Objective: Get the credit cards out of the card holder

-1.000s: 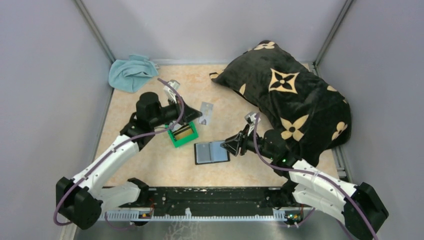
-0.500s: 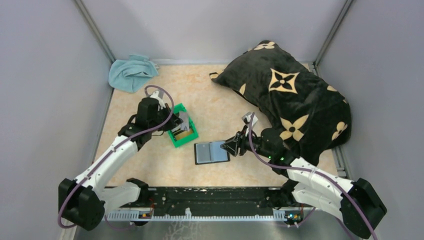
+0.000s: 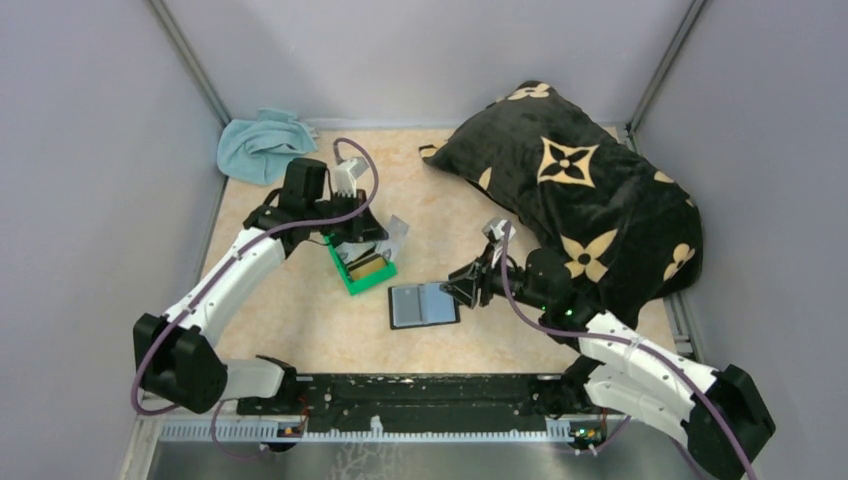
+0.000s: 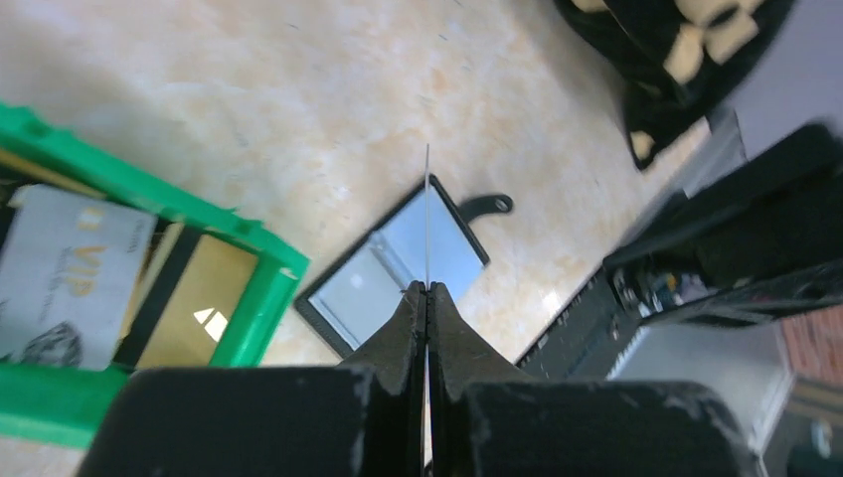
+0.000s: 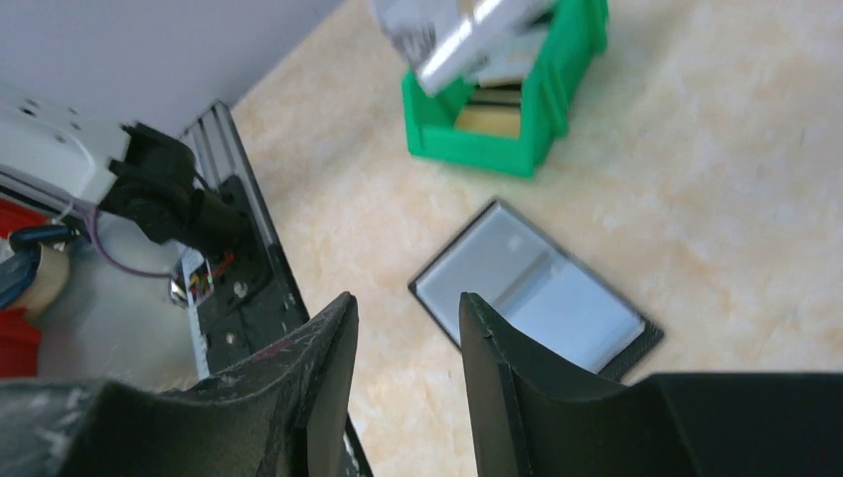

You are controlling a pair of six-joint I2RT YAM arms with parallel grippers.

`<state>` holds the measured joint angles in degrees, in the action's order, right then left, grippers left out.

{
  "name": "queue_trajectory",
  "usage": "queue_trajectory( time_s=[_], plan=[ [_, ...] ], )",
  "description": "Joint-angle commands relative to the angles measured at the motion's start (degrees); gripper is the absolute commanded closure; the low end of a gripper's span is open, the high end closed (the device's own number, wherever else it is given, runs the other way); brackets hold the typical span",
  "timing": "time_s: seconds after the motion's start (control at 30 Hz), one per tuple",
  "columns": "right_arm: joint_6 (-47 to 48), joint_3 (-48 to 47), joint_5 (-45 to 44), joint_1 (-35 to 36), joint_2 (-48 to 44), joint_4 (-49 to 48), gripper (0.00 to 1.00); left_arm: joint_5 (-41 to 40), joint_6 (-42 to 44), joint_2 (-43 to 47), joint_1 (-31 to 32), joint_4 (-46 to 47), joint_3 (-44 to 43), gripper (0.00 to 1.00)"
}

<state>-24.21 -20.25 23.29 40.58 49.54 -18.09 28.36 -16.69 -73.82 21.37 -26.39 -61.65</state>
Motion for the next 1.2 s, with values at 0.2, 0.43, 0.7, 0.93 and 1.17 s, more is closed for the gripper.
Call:
queue_trajectory(
  time_s=[0.2, 0.43, 0.7, 0.93, 1.17],
  plan=[
    [16.7, -21.1, 5.8, -1.8, -1.8, 7.9, 0.56, 32.8, 23.0, 3.7, 2.3, -4.2, 3.0, 1.00],
    [14.9, -24.9, 12.5, -1.9, 2.2, 9.9, 0.50, 39.6, 24.7, 8.9, 4.2, 0.7, 7.6, 1.00],
    [9.7, -24.3, 19.3, -1.4, 4.7, 5.2, 0.48, 41.8, 25.0, 8.2, 5.1, 0.7, 7.6, 1.00],
    [9.7, -24.1, 19.6, -0.4, 6.6, 4.6, 0.48, 41.4, 24.0, 8.5, 5.3, 1.3, 7.8, 1.00],
    [11.0, -25.4, 17.8, 2.7, 10.3, 4.6, 0.49, 41.7, 22.7, 10.4, 5.4, 3.3, 9.1, 1.00]
  ],
)
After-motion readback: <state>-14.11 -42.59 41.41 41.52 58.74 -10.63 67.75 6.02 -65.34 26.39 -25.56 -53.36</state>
